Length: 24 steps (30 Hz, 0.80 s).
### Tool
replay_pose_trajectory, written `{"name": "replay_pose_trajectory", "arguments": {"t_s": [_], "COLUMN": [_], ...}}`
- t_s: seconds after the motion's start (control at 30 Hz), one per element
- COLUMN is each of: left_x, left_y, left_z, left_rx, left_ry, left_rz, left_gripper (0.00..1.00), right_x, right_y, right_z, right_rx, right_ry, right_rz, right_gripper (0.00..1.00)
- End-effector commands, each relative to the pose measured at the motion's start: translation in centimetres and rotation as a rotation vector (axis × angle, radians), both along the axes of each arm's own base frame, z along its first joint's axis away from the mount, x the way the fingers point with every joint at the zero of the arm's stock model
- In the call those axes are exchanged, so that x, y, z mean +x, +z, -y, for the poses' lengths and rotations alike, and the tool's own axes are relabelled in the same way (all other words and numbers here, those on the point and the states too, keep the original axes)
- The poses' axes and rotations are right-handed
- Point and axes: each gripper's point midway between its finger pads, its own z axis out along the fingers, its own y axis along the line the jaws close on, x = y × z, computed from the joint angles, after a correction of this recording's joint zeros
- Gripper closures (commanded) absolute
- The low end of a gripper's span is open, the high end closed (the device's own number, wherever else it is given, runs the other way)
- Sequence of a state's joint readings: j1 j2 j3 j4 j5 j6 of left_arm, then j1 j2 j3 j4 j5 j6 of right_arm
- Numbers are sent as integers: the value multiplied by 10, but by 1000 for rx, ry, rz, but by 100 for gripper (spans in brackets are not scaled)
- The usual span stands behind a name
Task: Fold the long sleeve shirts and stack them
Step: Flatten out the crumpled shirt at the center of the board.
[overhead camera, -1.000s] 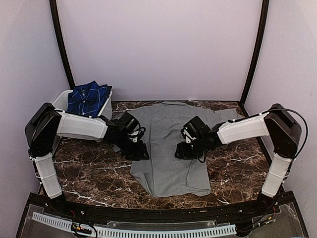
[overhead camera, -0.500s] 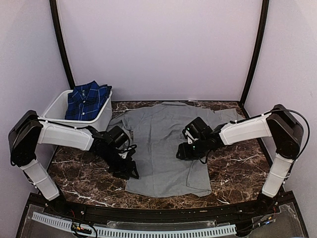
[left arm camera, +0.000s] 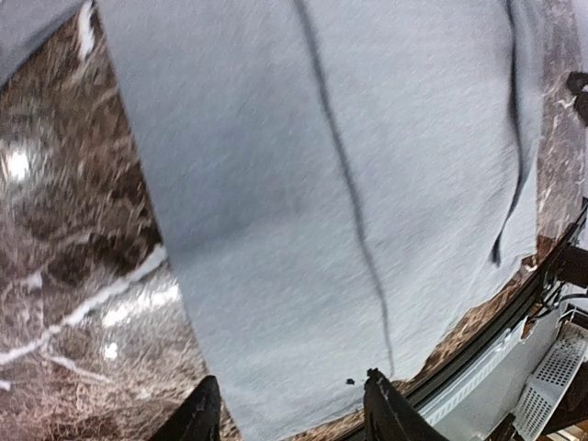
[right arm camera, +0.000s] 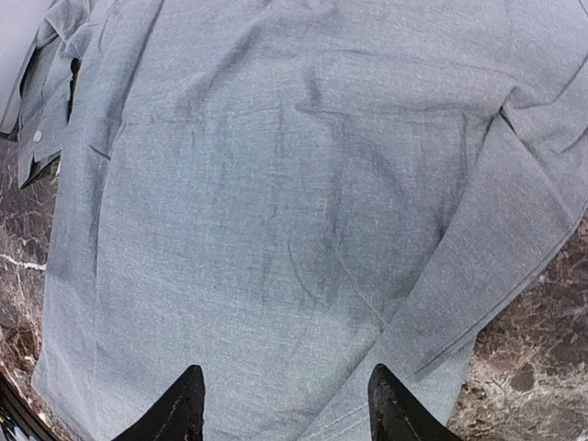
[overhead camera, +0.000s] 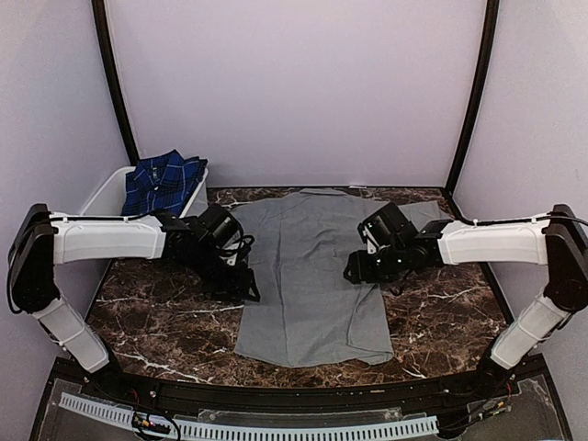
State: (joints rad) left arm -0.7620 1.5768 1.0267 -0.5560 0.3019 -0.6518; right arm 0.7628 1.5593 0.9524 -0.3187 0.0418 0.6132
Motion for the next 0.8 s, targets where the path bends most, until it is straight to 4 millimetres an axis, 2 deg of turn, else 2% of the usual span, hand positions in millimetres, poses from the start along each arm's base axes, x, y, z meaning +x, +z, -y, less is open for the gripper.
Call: {"name": "replay_pose_trajectory", "arguments": {"t_s": [0.0,0.13,0.27,0.33,0.47,0.6,0.77], "left_x": [29,47,48,44,36,27,21], "left_y": [9,1,-15,-33,-56,-68,-73], "left_z": [27,47,56,49,25,8,1], "left_rx": [-54,-102,-109,-41,67,112,123], "left_ry": [-4,-10,-20,-21,13,51,64], "left_rz": [77,107,90,71,54,38,29], "left_gripper": [49,49,50,50,51,52,52], "right_x": [-14,-35,-52,-54,-46,-41,-40], "right_y": [-16,-17,-23,-30,-34,-39,-46], "right_z": [20,16,9,9,14,18,7], "right_rx": [-50,-67,-75,-86,-121,-120,-102], "right_ry": [-59,-63,-64,-74,-119,-142,-122], "right_rz": [-62,-77,-97,-110,-93,-95,-119], "right_gripper": [45,47,47,47,47,48,54]}}
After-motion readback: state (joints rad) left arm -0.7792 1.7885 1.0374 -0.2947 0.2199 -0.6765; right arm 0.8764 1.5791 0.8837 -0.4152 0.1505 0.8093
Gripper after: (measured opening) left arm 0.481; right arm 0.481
